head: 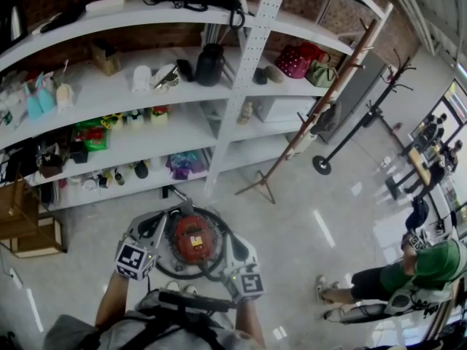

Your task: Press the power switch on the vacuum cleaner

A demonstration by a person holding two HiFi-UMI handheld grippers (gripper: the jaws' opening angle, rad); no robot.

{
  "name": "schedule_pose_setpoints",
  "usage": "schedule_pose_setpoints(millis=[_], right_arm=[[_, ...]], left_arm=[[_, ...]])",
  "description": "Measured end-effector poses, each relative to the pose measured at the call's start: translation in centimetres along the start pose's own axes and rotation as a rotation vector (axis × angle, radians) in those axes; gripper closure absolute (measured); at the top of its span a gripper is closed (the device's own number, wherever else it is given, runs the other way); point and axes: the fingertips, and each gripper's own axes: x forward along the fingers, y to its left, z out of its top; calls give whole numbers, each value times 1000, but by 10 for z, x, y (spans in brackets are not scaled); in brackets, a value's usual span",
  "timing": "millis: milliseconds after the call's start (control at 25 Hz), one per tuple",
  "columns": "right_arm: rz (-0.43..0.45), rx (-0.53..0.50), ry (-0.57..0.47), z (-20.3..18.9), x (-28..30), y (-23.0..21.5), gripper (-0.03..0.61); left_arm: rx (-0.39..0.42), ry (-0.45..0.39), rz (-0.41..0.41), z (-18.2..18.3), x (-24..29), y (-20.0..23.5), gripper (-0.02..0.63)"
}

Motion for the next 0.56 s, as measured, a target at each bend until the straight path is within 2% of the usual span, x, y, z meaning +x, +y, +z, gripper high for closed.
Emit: schedule_pose_setpoints(millis=[80, 560], right_arm=[[1, -3, 6, -1, 0, 2, 571], [-5, -8, 9, 0, 0, 1, 571]], left_arm=[[-14, -5, 0, 0, -1, 0, 604], [22, -8, 1, 5, 0, 2, 606]])
